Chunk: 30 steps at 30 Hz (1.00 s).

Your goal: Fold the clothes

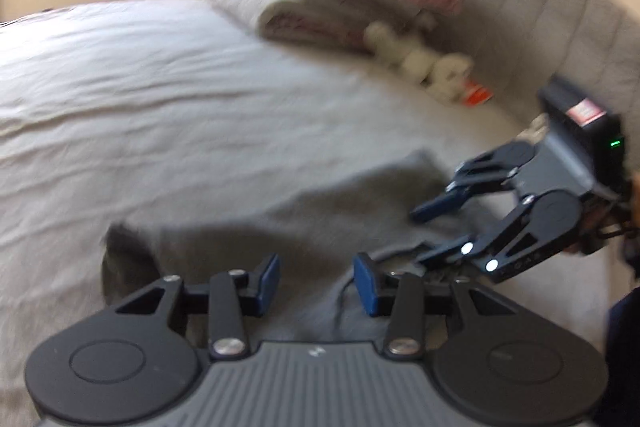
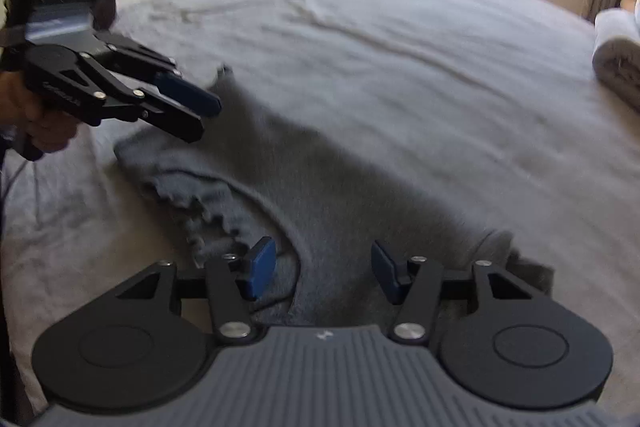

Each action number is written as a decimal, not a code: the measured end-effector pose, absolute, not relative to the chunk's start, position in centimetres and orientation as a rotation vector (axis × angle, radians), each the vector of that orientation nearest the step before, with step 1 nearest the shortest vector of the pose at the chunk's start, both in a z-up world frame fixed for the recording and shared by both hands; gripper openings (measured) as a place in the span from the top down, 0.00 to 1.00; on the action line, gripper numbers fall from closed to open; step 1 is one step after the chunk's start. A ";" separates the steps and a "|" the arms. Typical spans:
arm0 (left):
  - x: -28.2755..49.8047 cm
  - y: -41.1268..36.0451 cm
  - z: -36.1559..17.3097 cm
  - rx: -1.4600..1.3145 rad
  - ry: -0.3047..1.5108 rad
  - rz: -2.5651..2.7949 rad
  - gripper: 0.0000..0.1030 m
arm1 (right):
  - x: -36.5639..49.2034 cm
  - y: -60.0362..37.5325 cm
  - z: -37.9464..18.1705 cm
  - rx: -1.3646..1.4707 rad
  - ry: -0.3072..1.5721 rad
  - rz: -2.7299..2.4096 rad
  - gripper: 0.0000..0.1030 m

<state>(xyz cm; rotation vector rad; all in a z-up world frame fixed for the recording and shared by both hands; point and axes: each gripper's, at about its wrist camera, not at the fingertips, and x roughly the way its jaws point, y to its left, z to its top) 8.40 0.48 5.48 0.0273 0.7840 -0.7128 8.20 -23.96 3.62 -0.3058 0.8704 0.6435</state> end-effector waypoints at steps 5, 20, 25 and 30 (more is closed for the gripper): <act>9.4 3.2 4.5 -0.046 0.757 -0.573 0.60 | 8.4 -24.4 4.3 -0.086 0.843 0.575 0.45; 10.7 3.1 5.8 -0.114 0.687 -0.506 0.64 | 9.4 -24.5 3.8 -0.094 0.725 0.424 0.47; 8.4 -0.9 4.8 -0.032 0.718 -0.527 0.61 | 7.8 -24.0 4.2 -0.141 0.719 0.447 0.47; 7.1 -1.4 2.8 0.037 0.722 -0.487 0.60 | 6.7 -22.9 2.3 -0.213 0.774 0.446 0.47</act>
